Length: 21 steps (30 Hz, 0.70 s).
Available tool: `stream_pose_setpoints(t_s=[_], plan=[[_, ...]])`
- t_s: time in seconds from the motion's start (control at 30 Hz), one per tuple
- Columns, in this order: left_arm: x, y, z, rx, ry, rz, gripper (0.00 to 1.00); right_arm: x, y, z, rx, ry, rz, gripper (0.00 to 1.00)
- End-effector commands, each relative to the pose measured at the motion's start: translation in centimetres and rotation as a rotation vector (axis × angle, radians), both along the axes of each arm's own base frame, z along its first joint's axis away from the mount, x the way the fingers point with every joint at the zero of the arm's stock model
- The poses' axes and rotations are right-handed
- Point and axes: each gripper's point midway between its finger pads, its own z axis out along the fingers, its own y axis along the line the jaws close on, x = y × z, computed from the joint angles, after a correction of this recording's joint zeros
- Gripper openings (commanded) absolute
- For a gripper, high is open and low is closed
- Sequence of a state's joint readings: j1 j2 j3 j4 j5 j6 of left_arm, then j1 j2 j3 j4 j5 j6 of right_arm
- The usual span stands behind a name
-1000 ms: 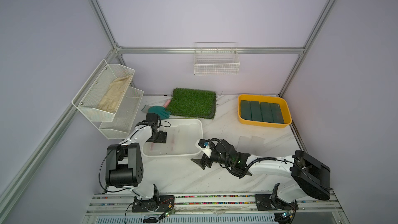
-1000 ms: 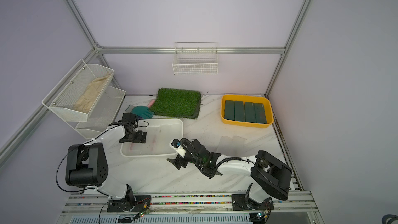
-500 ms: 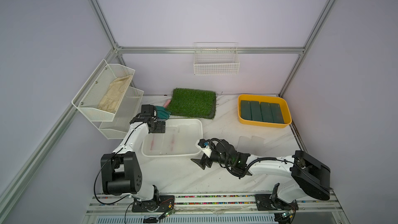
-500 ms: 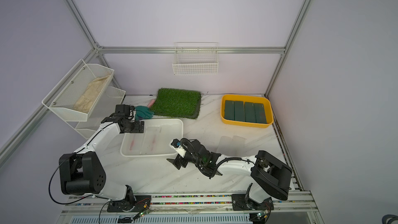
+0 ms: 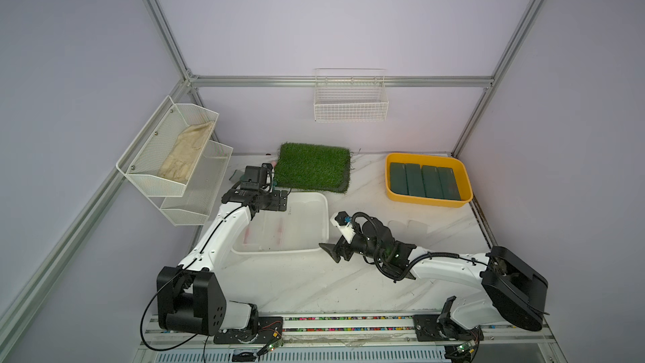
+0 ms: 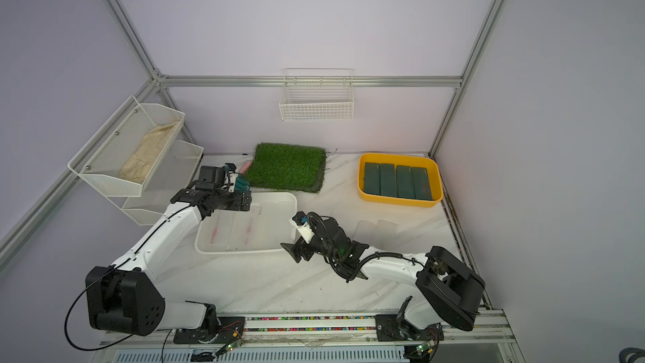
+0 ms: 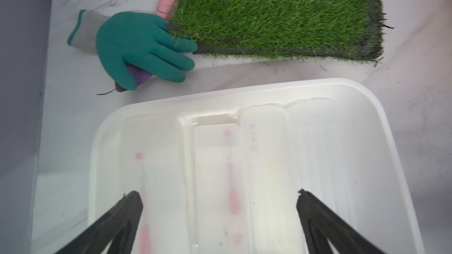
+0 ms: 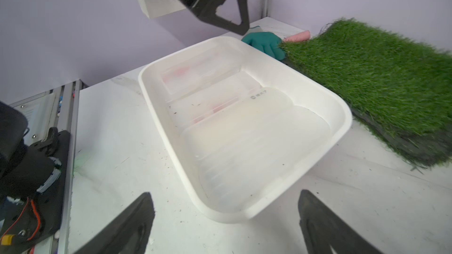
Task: Place the pencil cases by color into the storage box
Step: Move the pencil case to the center of the board.
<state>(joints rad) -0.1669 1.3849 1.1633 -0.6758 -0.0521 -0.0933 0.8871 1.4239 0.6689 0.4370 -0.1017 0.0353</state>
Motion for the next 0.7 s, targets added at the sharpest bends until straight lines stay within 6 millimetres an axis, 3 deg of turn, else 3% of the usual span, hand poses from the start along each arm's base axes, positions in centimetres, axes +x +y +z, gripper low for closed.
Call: stream_pose_setpoints(t_s=[0.0,0.17,0.33,0.5,0.67], plan=[[-0.2,-3.5,3.7,-0.050,-0.109,-0.067,1.00,1.2,-2.5,2.6,0.074,0.040,-0.106,0.93],[-1.2,-7.3,3.9,-0.073,-0.137,-0.131,1.00,2.9,-7.1,4.2,0.066,0.088,-0.307,0.93],[-2.0,-11.5,3.9,-0.110,-0.146,-0.178,1.00,4.2,-13.0,5.2,0.088,0.161,-0.527,0.94],[-3.0,-15.4,2.9,-0.128,-0.121,-0.215,1.00,5.1,-18.4,4.1,0.071,0.280,-0.723,0.94],[-4.1,-19.5,1.5,-0.112,-0.097,-0.258,1.00,5.5,-22.0,2.2,0.044,0.401,-0.852,0.94]])
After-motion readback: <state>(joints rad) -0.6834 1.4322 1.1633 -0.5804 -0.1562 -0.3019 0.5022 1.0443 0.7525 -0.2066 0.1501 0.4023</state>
